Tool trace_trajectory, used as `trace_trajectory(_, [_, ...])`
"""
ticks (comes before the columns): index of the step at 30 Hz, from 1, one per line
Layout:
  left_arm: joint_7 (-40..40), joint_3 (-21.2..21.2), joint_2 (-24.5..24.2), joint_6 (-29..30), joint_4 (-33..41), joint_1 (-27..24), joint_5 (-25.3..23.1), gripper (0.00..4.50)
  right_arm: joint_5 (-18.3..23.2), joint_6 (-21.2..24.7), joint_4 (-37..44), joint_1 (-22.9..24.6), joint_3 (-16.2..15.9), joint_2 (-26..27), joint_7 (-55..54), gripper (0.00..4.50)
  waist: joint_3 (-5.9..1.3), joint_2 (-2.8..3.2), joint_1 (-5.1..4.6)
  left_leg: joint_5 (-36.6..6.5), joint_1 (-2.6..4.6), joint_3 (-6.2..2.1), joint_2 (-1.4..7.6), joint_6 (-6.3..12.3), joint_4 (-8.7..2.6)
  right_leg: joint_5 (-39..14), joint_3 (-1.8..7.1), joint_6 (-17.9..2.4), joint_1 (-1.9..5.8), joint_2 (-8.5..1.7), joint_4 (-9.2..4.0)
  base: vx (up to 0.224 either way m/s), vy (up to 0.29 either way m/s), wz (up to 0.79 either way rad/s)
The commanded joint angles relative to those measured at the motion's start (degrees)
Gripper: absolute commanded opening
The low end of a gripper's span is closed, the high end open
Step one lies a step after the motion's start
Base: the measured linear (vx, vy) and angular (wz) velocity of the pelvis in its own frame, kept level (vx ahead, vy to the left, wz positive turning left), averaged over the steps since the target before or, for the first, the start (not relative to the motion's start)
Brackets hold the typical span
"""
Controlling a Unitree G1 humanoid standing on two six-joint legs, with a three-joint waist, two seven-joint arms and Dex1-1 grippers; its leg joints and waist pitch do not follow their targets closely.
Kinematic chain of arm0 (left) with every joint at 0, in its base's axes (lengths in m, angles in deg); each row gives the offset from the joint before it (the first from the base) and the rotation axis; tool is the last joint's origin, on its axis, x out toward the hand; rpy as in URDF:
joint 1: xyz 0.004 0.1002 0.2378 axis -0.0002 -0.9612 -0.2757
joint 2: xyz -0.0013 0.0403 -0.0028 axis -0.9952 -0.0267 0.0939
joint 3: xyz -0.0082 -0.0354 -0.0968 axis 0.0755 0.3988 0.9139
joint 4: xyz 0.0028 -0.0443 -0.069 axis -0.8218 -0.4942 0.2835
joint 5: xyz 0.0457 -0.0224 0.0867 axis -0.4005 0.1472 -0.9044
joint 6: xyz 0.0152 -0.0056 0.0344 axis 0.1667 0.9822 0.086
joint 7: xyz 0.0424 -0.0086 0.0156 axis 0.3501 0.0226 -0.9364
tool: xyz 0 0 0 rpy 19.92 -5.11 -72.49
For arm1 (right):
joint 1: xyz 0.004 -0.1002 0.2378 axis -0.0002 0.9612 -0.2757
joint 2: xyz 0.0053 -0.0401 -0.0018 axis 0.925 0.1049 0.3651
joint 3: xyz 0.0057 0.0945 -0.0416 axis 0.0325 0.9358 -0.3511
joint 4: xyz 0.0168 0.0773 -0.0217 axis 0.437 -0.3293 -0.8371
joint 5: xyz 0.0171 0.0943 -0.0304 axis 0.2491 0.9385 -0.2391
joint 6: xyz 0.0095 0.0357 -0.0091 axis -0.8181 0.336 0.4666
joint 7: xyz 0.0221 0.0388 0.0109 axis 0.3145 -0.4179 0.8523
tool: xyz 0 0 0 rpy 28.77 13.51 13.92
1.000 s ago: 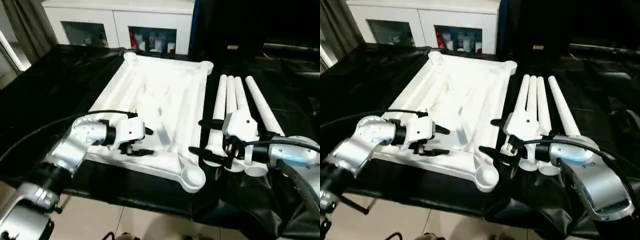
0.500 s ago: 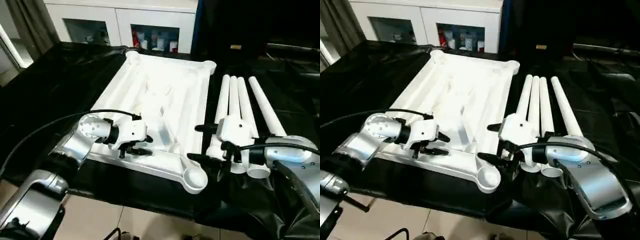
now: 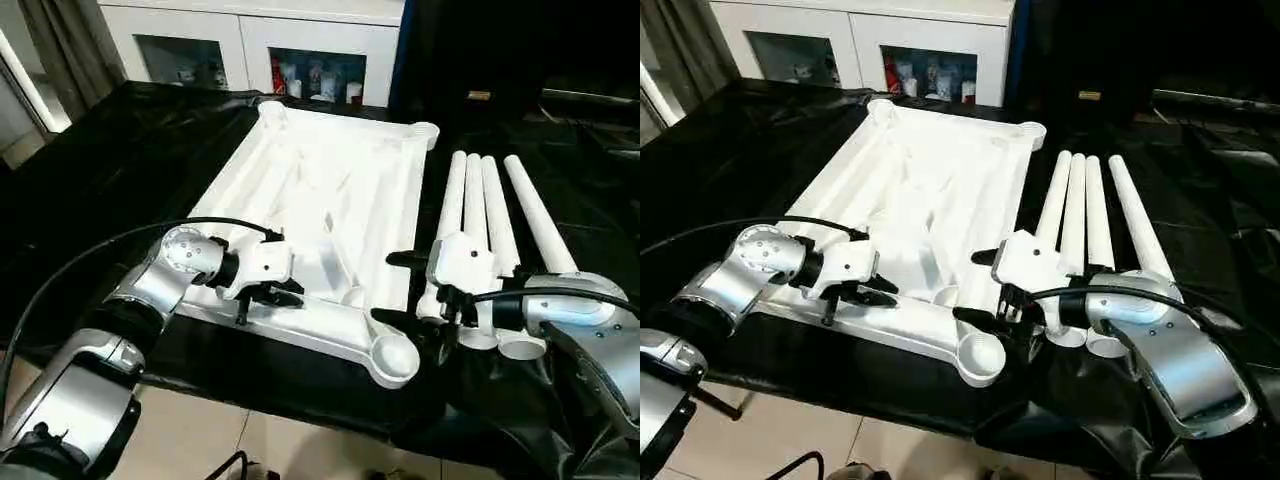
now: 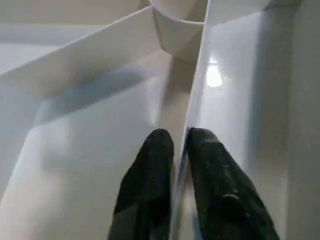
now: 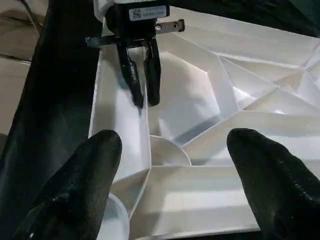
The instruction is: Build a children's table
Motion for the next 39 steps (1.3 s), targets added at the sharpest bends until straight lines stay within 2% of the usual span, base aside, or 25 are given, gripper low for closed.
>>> trace_trajectory(1, [-0.29, 0.88, 0.15, -0.32, -0.7, 1.1, 0.02, 0.54, -0.35, -0.11, -0.11, -0.5, -0.78, 0.08, -0.15, 3.76, -4.02, -0.96, 0.19, -6.52, 0.64, -1.26, 3.82, 3.27, -4.48, -7.82, 3.13, -15.04, 3.16, -5.42, -3.76, 0.0, 0.0, 0.0])
trace_trajectory(5, [-0.95, 1.73, -0.23, -0.56, -1.87, 1.44, 0.07, 0.26, -0.67, -0.11, -0.05, -0.63, -1.04, 0.57, -0.38, 3.76, -4.08, -0.98, 0.18, -6.53, 0.6, -1.26, 3.81, 3.15, -4.49, -8.19, 3.12, -14.83, 3.18, -5.42, -3.78, 0.0, 0.0, 0.0])
trace_trajectory(7, [-1.67, 2.38, -1.19, -0.94, -2.48, 1.78, -0.38, 0.13, -0.83, -0.15, -0.1, -0.76, -1.17, 0.96, -0.65, 3.76, -4.1, -1.25, -0.16, -6.07, 0.3, -1.37, 3.72, 3.09, -4.54, -7.67, 3.02, -14.58, 3.43, -5.4, -3.62, 0.0, 0.0, 0.0])
trace_trajectory(9, [-2.08, 2.9, -1.91, -1.25, -2.94, 2.13, -0.51, 0.05, -0.93, -0.2, -0.2, -0.84, -1.29, 1.09, -0.78, 3.76, -4.07, -1.14, -0.37, -6.01, 0.34, -1.34, 3.64, 3.08, -4.47, -7.6, 3.08, -14.61, 3.38, -5.39, -3.68, 0.0, 0.0, 0.0])
trace_trajectory(11, [-2.98, 3.36, -2.8, -1.97, -3.65, 2.6, -0.77, 0.02, -1.15, -0.38, -0.4, -0.97, -1.47, 1.22, -0.96, 3.76, -4.07, -1.29, -0.6, -5.97, 0.3, -1.33, 3.61, 3.11, -4.47, -7.27, 3.04, -14.79, 3.44, -5.4, -3.66, 0.0, 0.0, 0.0])
trace_trajectory(16, [-5.11, 4.08, -5.24, -4.52, -6.01, 3.91, -1.81, 0.02, -1.79, -0.92, -1.04, -1.44, -1.81, 1.69, -1.29, 3.76, -4.11, -1.14, -1.06, -5.67, 0.5, -1.33, 3.69, 3.15, -4.42, -5.23, 3.03, -15.48, 3.33, -5.27, -3.43, 0.0, 0.0, 0.0])
trace_trajectory(23, [-6.35, 5.19, -8.26, -9.01, -9.13, 5.15, -2.28, 0.02, -2.96, -1.78, -1.87, -1.79, -2.12, 2.01, -2.19, 3.76, -4.22, -0.91, -0.78, -4.45, 0.73, -1.21, 3.81, 3.25, -4.36, -0.69, 3.05, -16.85, 3.3, -5.27, -2.87, 0.0, 0.0, 0.0])
trace_trajectory(31, [-10.97, 3.89, -11.19, -19.32, -13.37, 8.51, -6.69, 0.02, -4.55, -2.96, -2.74, -1.95, -2.76, 2.66, -3.27, 3.76, -4.22, -0.71, -0.19, -4.88, 1.02, -1.19, 4.0, 2.22, -4.41, 0.83, 3.13, -17.13, 3.24, -5.33, -2.59, 0.0, 0.0, 0.0])
trace_trajectory(34, [-12.46, 3.17, -11.52, -20.44, -14.11, 9.11, -8.38, 0.02, -4.74, -3.08, -2.81, -1.92, -2.77, 2.75, -3.51, 3.76, -4.22, -0.79, 0.04, -4.66, 1.0, -1.2, 4.03, 2.02, -4.35, 2.29, 3.14, -17.28, 3.29, -5.4, -2.41, 0.0, 0.0, 0.0])
trace_trajectory(35, [-13.78, 2.55, -11.73, -21.36, -14.52, 9.54, -9.51, 0.02, -4.83, -3.16, -2.89, -1.92, -2.8, 2.83, -3.62, 3.76, -4.22, -0.58, 0.14, -4.59, 0.99, -1.21, 3.96, 1.96, -4.32, 2.4, 3.13, -17.3, 3.28, -5.36, -2.37, 0.0, 0.0, 0.0])
trace_trajectory(39, [-17.54, 1.21, -11.82, -23.72, -16.1, 10.68, -12.37, 0.02, -5.53, -3.5, -3.06, -1.81, -2.89, 3.39, -4.2, 3.76, -4.32, -0.58, 0.12, -4.41, 0.99, -1.29, 3.97, 1.58, -4.3, 3.45, 3.11, -17.26, 3.44, -5.4, -2.27, 0.0, 0.0, 0.0])
